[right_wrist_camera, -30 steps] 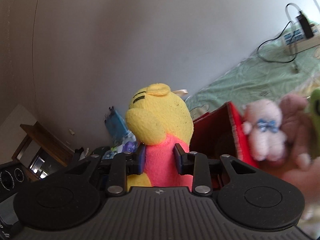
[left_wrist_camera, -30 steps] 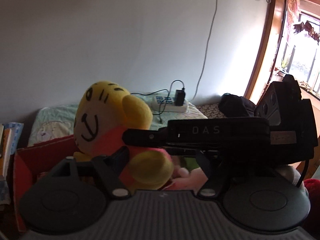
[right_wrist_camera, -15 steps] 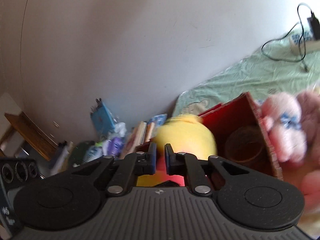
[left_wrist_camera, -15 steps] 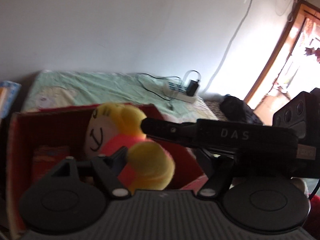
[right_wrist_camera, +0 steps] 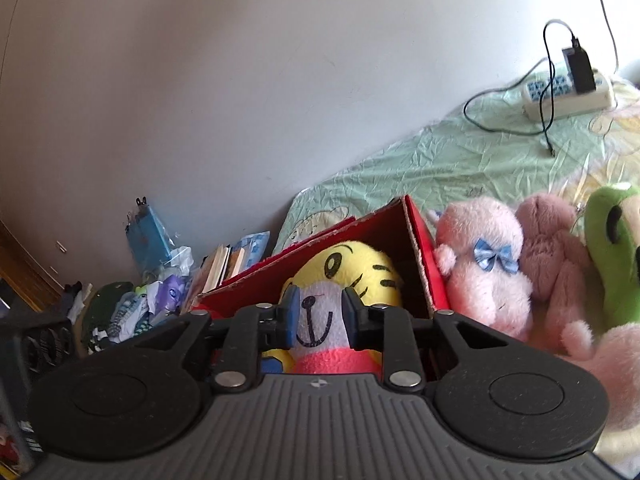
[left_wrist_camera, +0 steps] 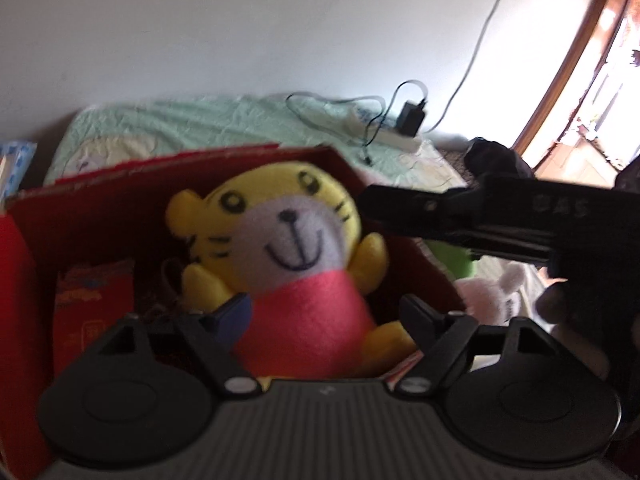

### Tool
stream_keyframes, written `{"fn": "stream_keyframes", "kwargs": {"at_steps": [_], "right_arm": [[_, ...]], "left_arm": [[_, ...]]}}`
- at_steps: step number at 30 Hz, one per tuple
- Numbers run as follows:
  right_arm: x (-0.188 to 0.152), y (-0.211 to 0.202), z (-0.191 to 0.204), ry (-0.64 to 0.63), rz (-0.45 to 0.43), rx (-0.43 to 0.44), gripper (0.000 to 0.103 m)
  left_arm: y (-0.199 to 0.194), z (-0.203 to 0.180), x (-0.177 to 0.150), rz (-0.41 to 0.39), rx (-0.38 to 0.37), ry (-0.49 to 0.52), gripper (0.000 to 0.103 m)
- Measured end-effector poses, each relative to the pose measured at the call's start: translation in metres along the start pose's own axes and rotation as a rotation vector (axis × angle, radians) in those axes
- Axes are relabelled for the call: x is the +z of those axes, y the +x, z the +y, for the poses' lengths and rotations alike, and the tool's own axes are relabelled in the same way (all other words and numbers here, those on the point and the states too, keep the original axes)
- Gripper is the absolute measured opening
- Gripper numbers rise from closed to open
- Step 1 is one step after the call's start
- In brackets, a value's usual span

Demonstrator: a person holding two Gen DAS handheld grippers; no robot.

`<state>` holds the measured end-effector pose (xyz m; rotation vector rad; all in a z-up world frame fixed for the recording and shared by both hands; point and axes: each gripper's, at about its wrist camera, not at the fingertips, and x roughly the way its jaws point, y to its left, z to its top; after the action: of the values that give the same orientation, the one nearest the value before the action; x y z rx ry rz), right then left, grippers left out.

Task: Organize objects
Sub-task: 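Lower the tiger plush into the red box and open the right tool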

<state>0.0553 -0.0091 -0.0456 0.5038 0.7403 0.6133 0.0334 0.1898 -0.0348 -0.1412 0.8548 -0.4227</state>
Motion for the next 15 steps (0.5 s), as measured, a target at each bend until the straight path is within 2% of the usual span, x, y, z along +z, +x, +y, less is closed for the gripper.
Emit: {"fn": "stream_keyframes", "kwargs": {"at_steps": [4, 10, 15], "right_arm": [[-0.001, 0.007, 0.0, 0.02, 0.027, 0.007, 0.026], [0.001, -0.001, -0.004, 0.028, 0.011, 0.003, 0.026], [0.0, -0.025, -0.012, 0.034, -0.04, -0.028, 0.026]], "left_arm": [[0.0, 0.016, -0.003, 0.019, -0.023, -0.069, 0.082], [-0.017, 0.007, -0.003, -0.016, 0.017, -0.032, 0.082], [-0.028, -0.011, -0.001, -0.033, -0.001, -0.013, 0.082]]}}
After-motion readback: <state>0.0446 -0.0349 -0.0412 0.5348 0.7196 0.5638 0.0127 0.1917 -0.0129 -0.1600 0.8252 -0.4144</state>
